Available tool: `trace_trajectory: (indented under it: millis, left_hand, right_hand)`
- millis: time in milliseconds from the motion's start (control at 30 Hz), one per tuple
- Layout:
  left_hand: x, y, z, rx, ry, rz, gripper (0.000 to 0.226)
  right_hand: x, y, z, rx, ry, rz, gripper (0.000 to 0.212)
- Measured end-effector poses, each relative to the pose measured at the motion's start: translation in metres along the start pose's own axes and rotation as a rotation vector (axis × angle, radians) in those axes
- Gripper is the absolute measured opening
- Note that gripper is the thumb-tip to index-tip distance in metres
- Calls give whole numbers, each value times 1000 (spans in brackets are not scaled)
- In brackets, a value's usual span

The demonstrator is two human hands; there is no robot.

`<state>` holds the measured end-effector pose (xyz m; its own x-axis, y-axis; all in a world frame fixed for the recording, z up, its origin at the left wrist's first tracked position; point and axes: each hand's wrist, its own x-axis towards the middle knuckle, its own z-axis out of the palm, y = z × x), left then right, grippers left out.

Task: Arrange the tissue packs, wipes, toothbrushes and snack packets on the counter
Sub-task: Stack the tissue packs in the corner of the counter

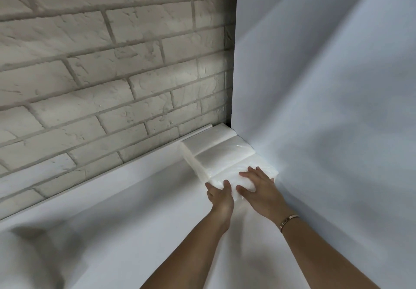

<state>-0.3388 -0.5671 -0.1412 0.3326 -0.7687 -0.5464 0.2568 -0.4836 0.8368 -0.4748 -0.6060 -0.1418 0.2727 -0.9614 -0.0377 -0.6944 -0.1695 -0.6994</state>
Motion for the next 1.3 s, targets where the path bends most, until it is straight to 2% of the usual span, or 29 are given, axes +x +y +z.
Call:
trace_trajectory:
  millis: [200, 367, 433, 500, 600, 700, 800, 867, 967, 1100, 1300]
  left_hand:
    - [4, -4, -7, 58, -52, 16, 83]
    - [15, -6, -22, 105, -161, -10, 110]
    - [-7, 8, -34, 177, -218, -10, 99]
    - [-22, 15, -50, 237, -280, 15, 72]
    - [-43, 12, -82, 381, -261, 63, 59]
    - [-75, -3, -116, 413, -191, 212, 42]
    - [-124, -25, -160, 253, -12, 351, 18]
    - [-152, -47, -192, 159, 137, 383, 20]
    - [-185, -81, -245, 123, 273, 363, 27]
    - [-221, -117, -308, 113, 376, 319, 38]
    - [-263, -140, -370, 3, 451, 278, 24]
  right_hand:
    - [0, -4, 0, -48, -15, 0, 51]
    - [-8, -18, -1, -305, -69, 16, 54]
    - [-10, -26, -3, -388, -102, 52, 53]
    - [-12, -32, 0, -533, -86, 54, 52]
    - [-31, -51, 17, -773, 99, -112, 58]
    - [-67, -76, 50, -652, 228, -246, 58]
    - [-116, -99, 94, -458, 216, -223, 53]
    - [-151, -115, 123, -288, 174, -188, 50]
    - [-199, -146, 158, -80, 122, -214, 39]
    - [-242, -183, 178, 70, -53, -248, 39]
    - [-277, -221, 222, 123, -316, -257, 40]
